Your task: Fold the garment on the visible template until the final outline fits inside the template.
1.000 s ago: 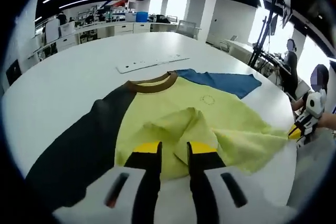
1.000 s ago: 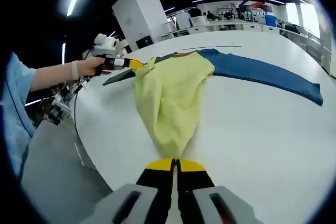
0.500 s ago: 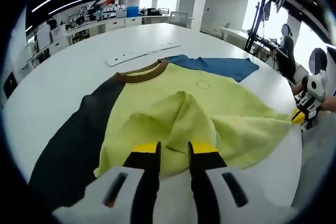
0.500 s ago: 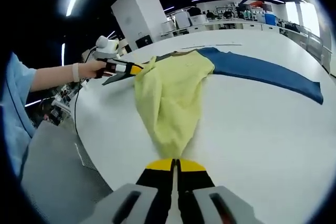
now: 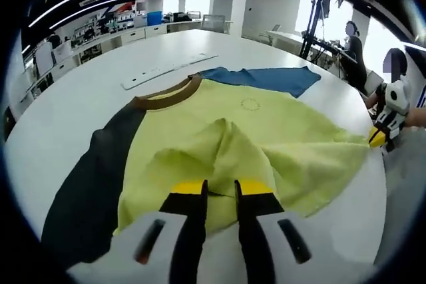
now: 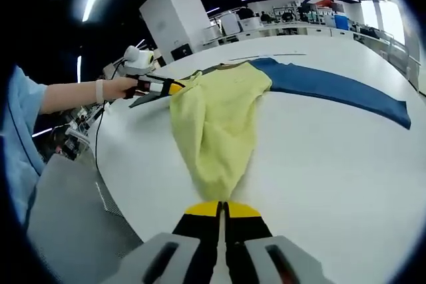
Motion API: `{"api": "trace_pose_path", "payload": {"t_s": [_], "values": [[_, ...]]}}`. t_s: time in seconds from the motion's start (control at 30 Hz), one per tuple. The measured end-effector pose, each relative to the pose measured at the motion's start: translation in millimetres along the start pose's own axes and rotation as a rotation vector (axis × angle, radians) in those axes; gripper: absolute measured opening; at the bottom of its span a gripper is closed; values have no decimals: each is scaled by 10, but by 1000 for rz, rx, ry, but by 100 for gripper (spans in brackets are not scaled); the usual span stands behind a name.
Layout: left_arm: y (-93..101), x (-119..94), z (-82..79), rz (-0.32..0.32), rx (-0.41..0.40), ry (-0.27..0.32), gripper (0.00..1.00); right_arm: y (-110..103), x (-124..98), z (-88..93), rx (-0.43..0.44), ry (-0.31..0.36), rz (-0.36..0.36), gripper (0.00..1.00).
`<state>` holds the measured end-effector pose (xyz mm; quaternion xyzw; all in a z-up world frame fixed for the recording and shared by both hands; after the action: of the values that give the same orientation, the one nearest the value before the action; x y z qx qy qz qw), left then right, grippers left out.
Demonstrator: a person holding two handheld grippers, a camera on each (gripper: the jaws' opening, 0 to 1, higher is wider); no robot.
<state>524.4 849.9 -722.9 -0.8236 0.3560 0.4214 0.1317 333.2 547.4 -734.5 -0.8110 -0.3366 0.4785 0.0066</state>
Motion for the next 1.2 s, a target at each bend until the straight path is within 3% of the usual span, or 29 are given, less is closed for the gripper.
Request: {"api": "trace_pose_path", "payload": {"t_s": [0.1, 0.27, 0.4, 0.53, 0.77, 1.07, 1.2], "values": [[9, -26, 8, 2, 5, 0, 1, -1, -1, 0, 3, 2, 0, 0], [-2, -96, 8, 2, -18, 11, 1, -11, 2, 2, -2, -1, 2, 0], [17, -215, 7, 22, -87, 40, 0, -14, -13, -16, -11, 0, 5, 0], [89, -444, 94, 17, -60, 50, 0, -5, -40, -36, -4, 7, 8, 0], [123, -850, 416, -7, -116, 80, 0, -5, -77, -67, -43, 6, 12, 0], [212, -1142, 827, -17, -252, 104, 0, 17, -154, -136, -50, 15, 17, 0], [340, -1273, 986, 16, -311, 119, 0, 15, -202, -171, -50, 28, 12, 0]]}}
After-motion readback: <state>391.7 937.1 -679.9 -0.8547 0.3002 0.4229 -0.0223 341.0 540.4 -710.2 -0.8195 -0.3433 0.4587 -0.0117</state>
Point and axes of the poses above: the point that each gripper's makers call its tool centre point, and the gripper's own axes: x roughly forward along the fingers, y roughly to its right, z roughly out of its underside, the point moved 5 cm from there along -x, roughly backward along the fingers, and after that the axes turned 11 degrees about -y, right-handed, at the moved point
